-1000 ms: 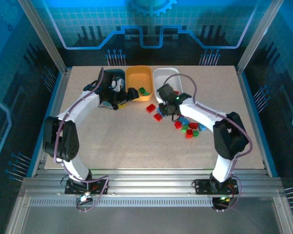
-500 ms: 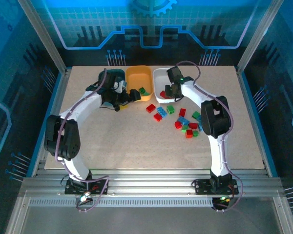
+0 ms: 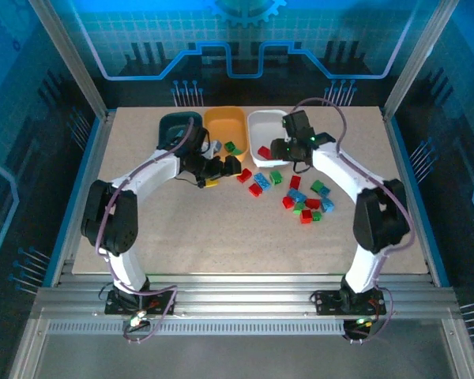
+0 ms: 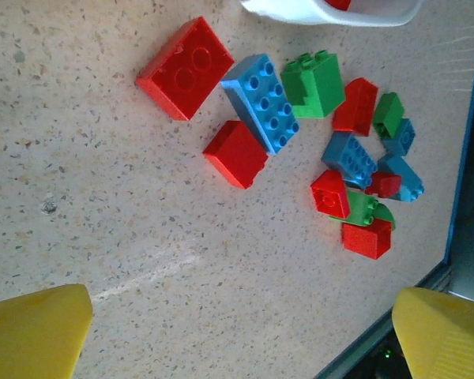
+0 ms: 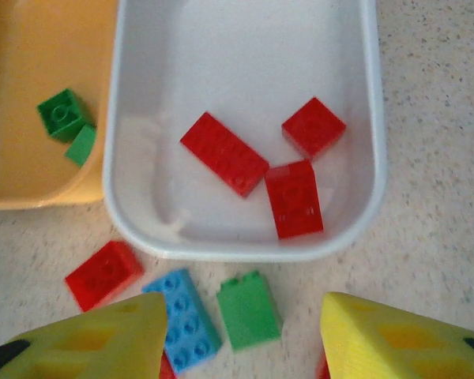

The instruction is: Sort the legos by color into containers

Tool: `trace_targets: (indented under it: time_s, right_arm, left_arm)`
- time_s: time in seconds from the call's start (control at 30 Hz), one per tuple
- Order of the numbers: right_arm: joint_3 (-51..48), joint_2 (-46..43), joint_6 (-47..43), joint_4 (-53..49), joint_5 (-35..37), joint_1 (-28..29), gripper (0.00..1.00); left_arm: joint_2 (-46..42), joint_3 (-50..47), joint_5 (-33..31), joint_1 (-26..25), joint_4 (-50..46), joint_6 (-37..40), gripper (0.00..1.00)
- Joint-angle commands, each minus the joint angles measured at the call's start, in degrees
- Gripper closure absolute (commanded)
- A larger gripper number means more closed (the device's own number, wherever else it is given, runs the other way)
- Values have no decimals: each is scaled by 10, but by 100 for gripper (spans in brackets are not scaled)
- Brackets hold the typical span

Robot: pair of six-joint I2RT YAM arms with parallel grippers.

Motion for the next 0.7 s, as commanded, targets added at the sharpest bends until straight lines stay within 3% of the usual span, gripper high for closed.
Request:
trace_targets:
  time_s: [0.0, 0.2, 0.43, 0.67]
  right_arm:
    - [-70, -22, -6, 8, -4, 28, 48]
    - [-131, -17, -18, -18, 40, 112, 47]
    - [-192, -48, 28, -66, 131, 130, 44]
    - [-224, -42, 24, -55, 156, 138, 43]
  left_arm:
    - [11, 5, -17, -17, -10, -6, 1]
    - [12, 22, -30, -31, -36, -2, 1]
    - [10, 72, -30, -30, -77, 19, 1]
    - [36, 102, -16, -30, -93, 31, 1]
